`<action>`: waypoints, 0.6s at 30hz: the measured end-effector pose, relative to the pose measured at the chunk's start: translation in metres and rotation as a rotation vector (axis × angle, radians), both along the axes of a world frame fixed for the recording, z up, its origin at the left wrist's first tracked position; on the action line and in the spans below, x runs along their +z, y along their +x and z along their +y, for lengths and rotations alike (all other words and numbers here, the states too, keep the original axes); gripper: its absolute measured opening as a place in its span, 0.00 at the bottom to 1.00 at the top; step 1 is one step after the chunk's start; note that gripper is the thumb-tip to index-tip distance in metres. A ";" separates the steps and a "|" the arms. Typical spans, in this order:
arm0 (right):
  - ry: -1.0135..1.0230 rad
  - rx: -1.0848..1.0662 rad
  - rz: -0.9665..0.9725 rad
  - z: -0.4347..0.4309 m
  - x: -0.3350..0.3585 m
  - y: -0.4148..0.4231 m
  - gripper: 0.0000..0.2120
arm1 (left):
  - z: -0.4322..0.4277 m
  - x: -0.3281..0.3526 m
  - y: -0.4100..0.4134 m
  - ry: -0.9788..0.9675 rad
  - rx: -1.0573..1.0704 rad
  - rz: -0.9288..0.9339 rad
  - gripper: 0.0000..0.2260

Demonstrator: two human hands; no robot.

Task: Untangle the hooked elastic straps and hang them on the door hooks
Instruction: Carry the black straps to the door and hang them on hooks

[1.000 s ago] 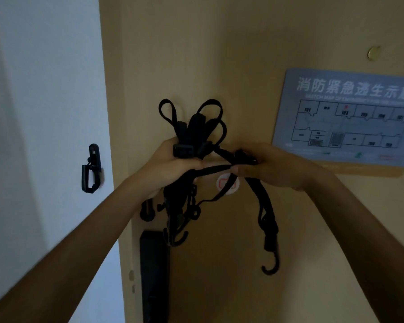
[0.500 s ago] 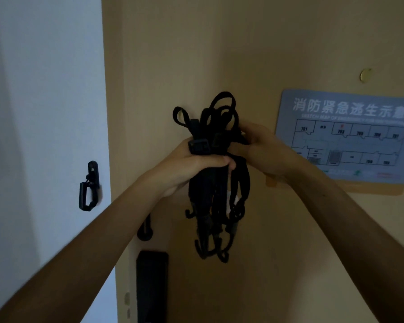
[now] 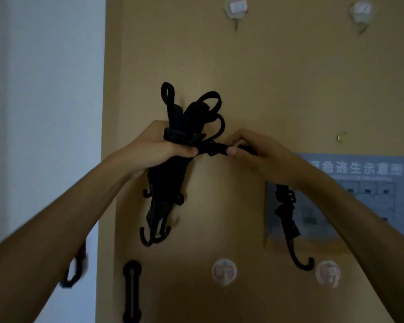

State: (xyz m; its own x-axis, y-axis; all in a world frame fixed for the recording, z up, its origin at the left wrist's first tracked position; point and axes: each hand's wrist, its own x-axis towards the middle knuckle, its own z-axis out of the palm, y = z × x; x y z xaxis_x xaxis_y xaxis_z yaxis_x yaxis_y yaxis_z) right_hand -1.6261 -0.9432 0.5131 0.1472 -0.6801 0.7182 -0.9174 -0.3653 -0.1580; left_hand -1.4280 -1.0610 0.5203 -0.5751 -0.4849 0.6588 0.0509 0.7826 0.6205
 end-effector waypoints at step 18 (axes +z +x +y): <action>-0.730 -0.402 0.190 -0.031 0.216 -0.014 0.09 | 0.010 0.209 -0.060 -0.129 0.209 0.432 0.12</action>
